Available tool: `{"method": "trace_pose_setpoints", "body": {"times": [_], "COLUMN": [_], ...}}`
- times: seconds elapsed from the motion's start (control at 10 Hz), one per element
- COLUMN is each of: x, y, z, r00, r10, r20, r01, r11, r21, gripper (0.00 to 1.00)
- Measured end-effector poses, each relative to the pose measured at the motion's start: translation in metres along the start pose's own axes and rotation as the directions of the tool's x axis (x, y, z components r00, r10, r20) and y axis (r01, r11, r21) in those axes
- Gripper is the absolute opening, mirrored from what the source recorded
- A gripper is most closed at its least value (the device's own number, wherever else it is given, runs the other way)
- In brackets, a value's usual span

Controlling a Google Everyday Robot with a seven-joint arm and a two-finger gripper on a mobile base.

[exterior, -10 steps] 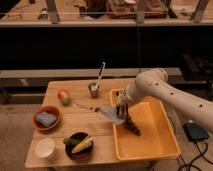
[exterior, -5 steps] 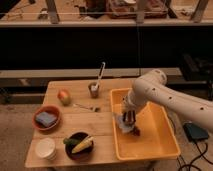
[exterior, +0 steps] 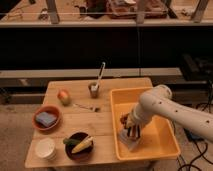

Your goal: Wipe tray with eraser

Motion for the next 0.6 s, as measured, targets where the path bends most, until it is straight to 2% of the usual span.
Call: {"method": "trace_pose_setpoints", "body": {"times": [0.1, 0.3, 0.4, 0.6], "x": [-0.014, -0.033, -0.036, -0.035], "y": [0.008, 0.021, 0.025, 0.051], "z": [0.01, 0.018, 0.019, 0.012], "r00": [0.999, 0.996, 0.994, 0.988], "r10": [0.023, 0.063, 0.08, 0.14], "r20": [0.025, 0.062, 0.068, 0.06], "r01": [-0.023, -0.063, -0.079, -0.137], "r11": [1.0, 0.998, 0.997, 0.99], "r21": [0.005, -0.01, -0.017, -0.043], "gripper": [0.01, 0.01, 0.01, 0.01]}}
